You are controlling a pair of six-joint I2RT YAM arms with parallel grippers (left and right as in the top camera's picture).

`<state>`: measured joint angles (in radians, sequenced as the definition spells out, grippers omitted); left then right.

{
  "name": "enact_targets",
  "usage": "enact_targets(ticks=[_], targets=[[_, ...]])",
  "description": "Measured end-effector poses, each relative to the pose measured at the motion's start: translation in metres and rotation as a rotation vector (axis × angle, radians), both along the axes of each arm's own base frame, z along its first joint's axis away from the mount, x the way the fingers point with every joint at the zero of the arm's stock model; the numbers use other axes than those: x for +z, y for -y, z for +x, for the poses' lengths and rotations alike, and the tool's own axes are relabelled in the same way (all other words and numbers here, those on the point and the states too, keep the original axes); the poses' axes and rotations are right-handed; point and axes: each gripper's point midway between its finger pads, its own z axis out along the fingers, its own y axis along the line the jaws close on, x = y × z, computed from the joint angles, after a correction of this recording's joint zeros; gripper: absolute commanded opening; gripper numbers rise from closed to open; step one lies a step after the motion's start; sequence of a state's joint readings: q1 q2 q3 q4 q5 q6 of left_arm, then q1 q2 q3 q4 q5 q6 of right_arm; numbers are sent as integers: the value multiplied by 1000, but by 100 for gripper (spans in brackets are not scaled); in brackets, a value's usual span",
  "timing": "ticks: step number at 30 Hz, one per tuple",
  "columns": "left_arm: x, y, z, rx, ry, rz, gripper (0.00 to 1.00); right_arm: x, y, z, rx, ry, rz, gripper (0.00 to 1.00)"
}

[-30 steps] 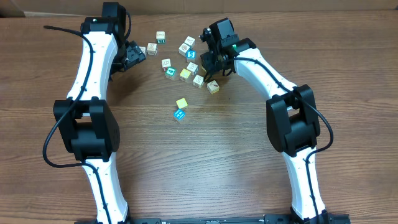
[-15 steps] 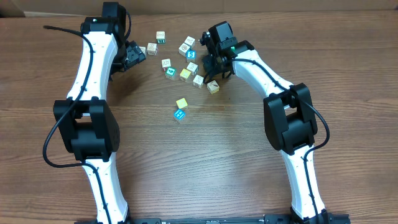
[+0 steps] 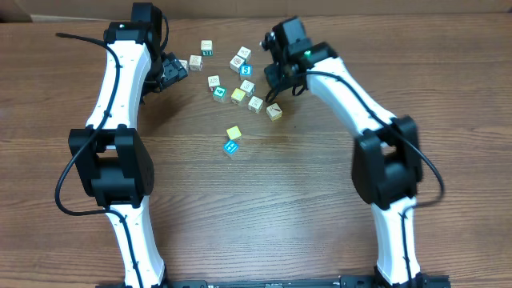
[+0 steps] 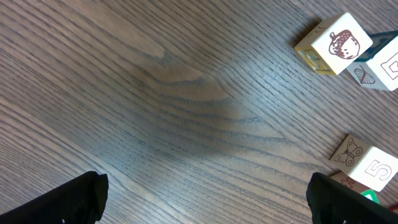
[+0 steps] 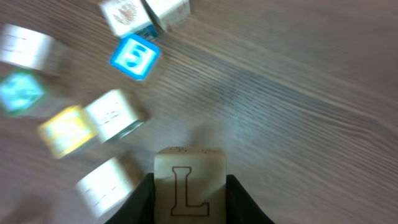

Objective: Form a circle
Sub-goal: 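Carry the L block down toward the yellow S block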

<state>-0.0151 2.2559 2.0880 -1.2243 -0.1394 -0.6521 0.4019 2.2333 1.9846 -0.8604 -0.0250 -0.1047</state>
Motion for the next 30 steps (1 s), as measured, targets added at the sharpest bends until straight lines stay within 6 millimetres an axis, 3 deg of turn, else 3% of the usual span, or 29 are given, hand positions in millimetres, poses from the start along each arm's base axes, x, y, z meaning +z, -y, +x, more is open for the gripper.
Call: enact_targets(ticks=[4,7,10,16,22,30], targets=[[0,0,0,0,0,0,100,53,6,-30,18,-14,29,18],[0,0,0,0,0,0,100,67,7,-54,40,-76,50,18],[0,0,0,0,0,0,99,57,4,-73,64,-165,70,18],[0,0,0,0,0,0,100,17,1,-104,87,-310,73,18],[0,0,0,0,0,0,100,-17,-5,-125,82,-389,68,19],[0,0,0,0,0,0,99,-29,-26,-147,130,-421,52,20]])
